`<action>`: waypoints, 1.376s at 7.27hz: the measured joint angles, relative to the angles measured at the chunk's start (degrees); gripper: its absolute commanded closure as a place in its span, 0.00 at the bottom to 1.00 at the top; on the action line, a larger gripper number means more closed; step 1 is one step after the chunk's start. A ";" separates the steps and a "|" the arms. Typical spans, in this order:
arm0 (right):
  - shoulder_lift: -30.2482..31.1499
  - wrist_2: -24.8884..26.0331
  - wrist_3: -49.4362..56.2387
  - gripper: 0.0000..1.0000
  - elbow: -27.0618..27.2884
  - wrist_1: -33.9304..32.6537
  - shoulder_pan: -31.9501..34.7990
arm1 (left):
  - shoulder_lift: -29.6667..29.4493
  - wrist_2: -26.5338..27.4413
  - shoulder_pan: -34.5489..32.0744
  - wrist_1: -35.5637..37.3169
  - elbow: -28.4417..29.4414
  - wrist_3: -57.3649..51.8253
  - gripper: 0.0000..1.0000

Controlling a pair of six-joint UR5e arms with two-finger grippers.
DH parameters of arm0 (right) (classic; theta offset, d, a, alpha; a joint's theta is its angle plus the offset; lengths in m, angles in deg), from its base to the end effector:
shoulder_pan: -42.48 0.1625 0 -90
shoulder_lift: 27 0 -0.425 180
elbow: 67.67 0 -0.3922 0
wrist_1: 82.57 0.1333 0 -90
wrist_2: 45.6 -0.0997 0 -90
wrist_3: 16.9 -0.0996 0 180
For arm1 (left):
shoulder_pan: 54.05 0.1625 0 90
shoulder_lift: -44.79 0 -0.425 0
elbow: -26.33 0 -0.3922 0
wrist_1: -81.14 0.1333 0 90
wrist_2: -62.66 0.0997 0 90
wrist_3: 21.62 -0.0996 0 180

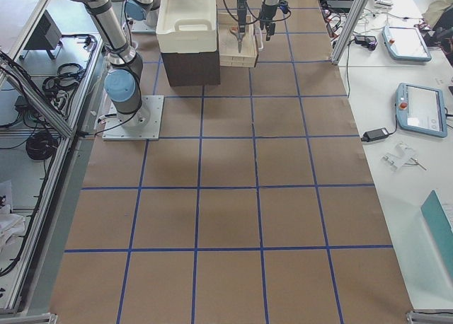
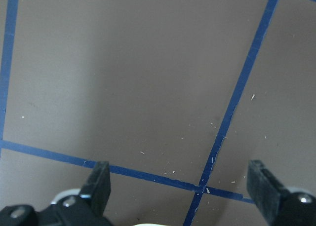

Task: Put scissors in drawer and close it
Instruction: 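Move the left gripper over the drawer's white handle, then lower the left gripper onto the drawer front near the handle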

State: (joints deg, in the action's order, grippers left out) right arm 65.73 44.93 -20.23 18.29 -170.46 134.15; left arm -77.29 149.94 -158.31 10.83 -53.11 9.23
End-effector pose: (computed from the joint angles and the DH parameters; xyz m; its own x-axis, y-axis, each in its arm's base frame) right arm 0.1462 -0.4726 0.5421 -0.9996 0.0295 0.0045 0.0291 0.9962 -0.0816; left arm -0.3030 -0.6319 0.2761 -0.9577 -0.2868 0.0243 -0.2853 0.9571 0.0517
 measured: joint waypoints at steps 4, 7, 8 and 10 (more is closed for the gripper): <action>0.00 0.00 0.00 0.00 0.00 0.00 0.00 | 0.51 -0.93 0.32 -3.67 0.33 0.00 0.00; 0.00 -0.19 0.00 0.00 0.00 -0.07 0.00 | 1.19 -1.44 0.38 -8.11 1.40 0.08 0.00; 0.00 -0.14 0.00 0.00 0.00 -0.04 0.00 | 1.33 -1.48 0.38 -9.15 1.51 0.09 0.00; 0.00 -0.11 0.00 0.00 0.00 0.00 0.00 | 1.79 -1.92 0.29 -11.14 1.55 0.09 0.00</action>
State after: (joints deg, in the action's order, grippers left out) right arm 65.73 44.82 -20.23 18.29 -170.47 134.15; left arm -75.50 148.02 -158.02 -0.31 -51.56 9.31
